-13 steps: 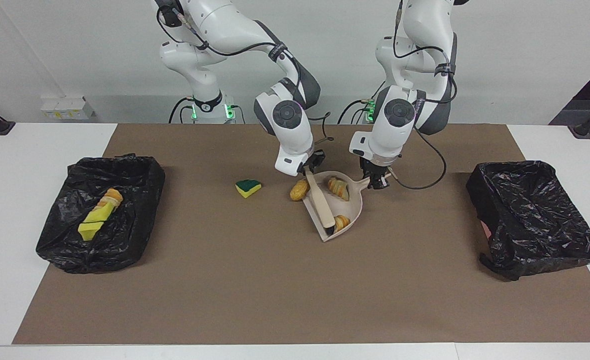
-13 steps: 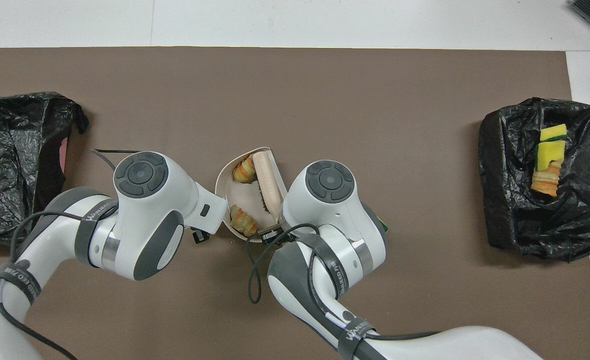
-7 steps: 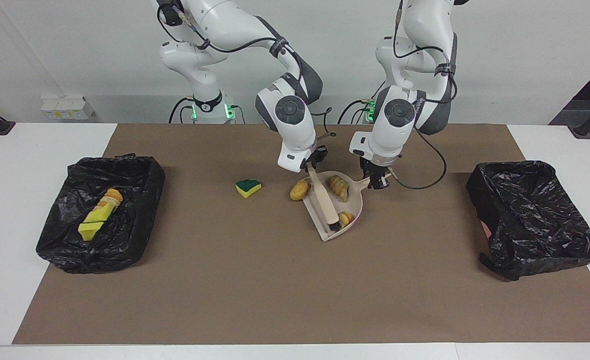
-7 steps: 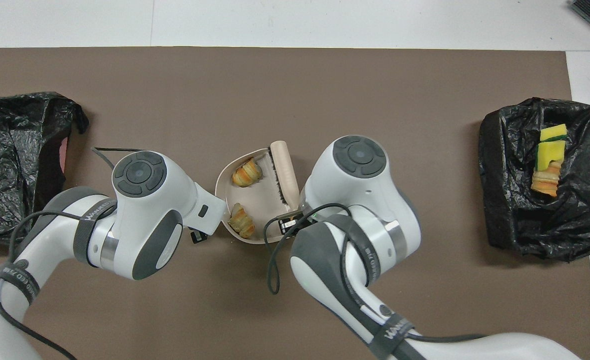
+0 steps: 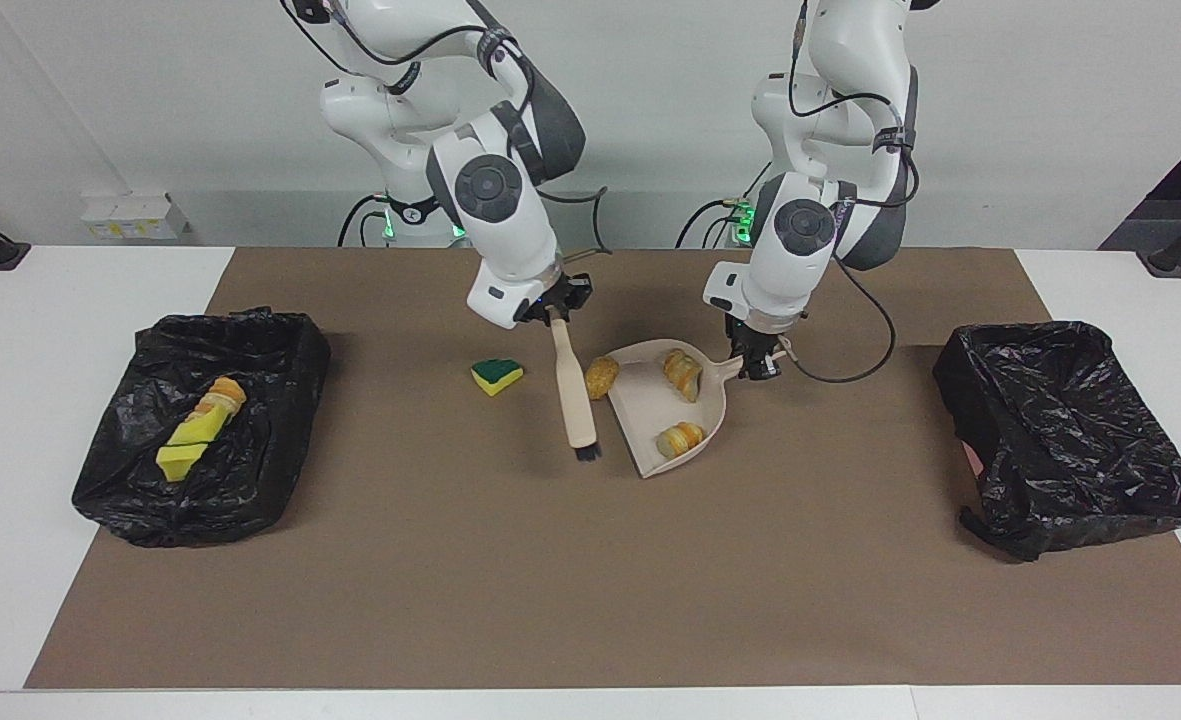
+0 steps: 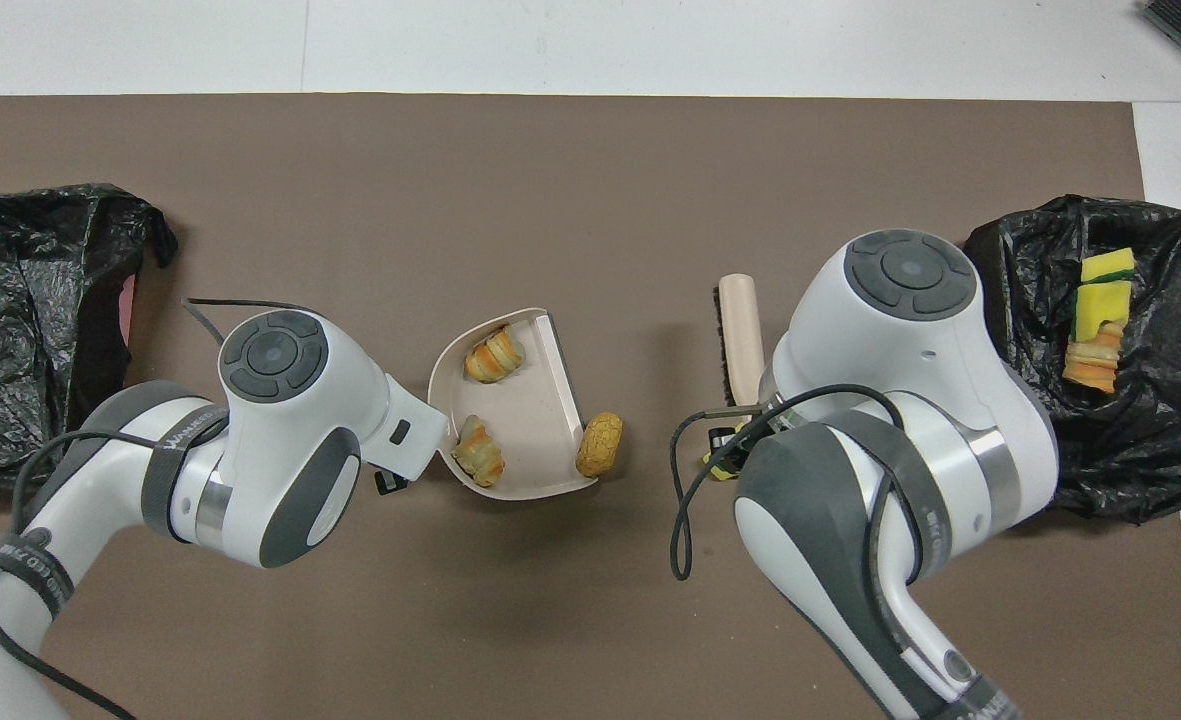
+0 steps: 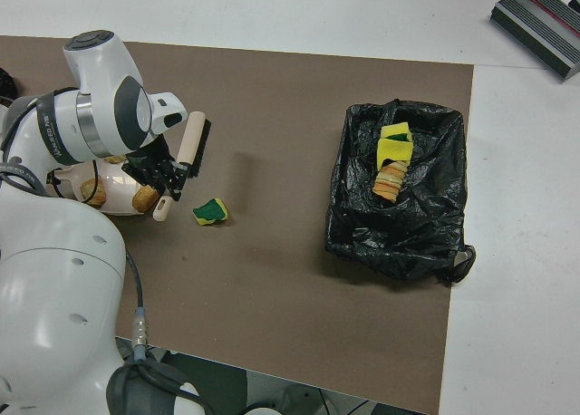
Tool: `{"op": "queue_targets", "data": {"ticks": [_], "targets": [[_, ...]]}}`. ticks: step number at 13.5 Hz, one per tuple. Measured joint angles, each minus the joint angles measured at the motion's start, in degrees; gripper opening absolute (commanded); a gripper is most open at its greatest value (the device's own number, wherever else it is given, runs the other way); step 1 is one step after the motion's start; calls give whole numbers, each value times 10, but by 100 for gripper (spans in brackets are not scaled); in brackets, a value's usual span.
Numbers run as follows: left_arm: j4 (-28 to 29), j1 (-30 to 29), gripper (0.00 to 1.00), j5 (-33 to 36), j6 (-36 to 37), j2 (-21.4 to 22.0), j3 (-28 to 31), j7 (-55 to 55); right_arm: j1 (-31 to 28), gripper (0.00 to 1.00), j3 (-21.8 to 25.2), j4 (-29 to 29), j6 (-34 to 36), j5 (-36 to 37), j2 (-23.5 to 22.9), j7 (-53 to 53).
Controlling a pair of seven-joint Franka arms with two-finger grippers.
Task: Sweep and dump trash in bin
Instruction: 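Sweep the green sponge and bread into the dustpan with the brush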
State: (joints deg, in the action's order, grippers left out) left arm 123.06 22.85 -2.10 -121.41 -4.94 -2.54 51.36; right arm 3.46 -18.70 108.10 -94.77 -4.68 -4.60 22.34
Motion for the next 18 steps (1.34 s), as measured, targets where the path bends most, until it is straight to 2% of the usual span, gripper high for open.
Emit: {"op": "queue_targets", "data": {"ticks": [2,4,7,9,14,18], "targets": [[5,0,0,-1,-3,4,-1,0,-37,0,1,53,-6,9,22,6],[7,0,0,-1,-4,5,0,0,-67,0,1,139,-64,16,64,0],[8,0,0,-2,-5,5,0,0,-71,0,-2,262,-127,16,140,-7],[8,0,0,-2,-6,5,0,0,-64,0,-6,307,-149,11,169,-7],[9,0,0,-4,-7,5,0,0,-9,0,-10,333,-200,-43,155,10],[9,0,0,-4,-7,5,1,0,53,0,-11,275,-229,-67,100,43]]}}
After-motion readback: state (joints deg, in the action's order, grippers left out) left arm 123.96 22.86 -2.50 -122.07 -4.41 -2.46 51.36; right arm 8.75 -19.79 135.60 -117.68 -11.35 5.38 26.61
